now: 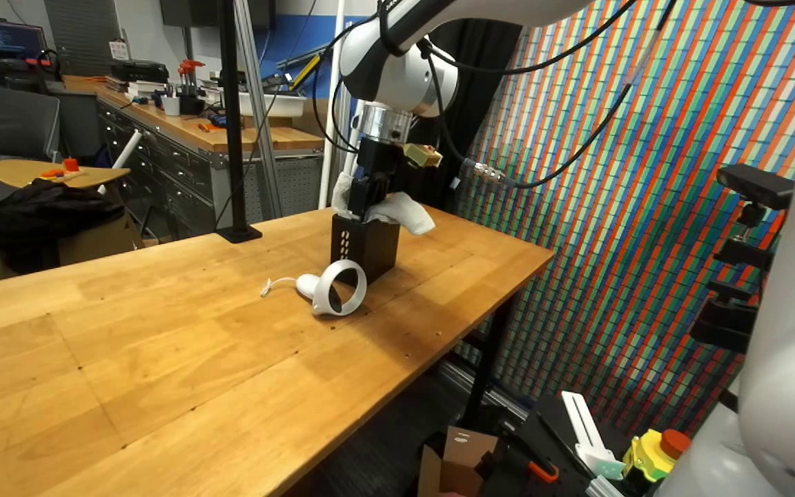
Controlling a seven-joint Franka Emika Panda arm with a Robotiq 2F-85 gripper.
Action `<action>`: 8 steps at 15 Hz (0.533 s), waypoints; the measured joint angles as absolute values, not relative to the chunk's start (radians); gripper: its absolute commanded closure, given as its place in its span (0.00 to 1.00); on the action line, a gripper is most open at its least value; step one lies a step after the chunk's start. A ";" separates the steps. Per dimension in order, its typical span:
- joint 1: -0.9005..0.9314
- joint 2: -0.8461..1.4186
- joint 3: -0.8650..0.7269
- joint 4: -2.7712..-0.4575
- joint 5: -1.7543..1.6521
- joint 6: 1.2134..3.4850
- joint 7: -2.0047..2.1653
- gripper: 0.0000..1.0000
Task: Put the white towel in the black basket.
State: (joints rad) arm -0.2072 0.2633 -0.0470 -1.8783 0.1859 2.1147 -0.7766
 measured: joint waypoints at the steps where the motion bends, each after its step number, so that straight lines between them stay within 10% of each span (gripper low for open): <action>1: -0.203 0.253 -0.047 -1.884 0.167 2.115 -0.773 0.00; 8: -0.157 0.181 -0.047 -1.927 0.060 2.114 -0.730 0.00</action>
